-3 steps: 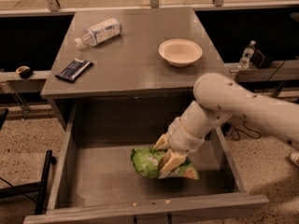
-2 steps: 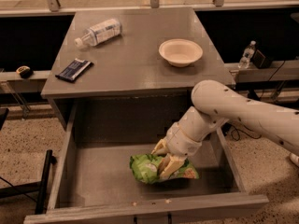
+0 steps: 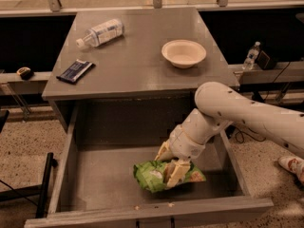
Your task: Place green rice chip bag into top drawer
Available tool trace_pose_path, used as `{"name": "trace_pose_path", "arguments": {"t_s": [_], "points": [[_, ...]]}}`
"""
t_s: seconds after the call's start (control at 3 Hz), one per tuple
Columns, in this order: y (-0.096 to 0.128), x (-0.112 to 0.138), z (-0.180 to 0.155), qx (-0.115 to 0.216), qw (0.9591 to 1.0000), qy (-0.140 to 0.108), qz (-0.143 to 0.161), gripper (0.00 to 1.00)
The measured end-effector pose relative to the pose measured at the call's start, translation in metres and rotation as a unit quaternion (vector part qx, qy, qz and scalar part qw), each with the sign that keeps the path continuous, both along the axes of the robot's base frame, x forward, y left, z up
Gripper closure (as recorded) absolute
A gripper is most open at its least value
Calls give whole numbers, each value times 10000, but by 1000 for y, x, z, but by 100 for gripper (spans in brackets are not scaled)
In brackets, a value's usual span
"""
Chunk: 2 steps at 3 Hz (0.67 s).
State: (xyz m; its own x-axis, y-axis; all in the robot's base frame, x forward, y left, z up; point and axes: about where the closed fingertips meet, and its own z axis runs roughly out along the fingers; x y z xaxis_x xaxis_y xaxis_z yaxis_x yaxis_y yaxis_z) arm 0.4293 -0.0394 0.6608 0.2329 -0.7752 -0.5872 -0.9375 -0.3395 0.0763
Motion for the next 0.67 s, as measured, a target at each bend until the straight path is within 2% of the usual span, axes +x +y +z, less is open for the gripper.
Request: {"name": "trace_pose_path", "arguments": {"t_s": [0.33, 0.67], "points": [[0, 0, 0, 0, 10000, 1, 1, 0], [0, 0, 0, 0, 10000, 1, 1, 0]]}}
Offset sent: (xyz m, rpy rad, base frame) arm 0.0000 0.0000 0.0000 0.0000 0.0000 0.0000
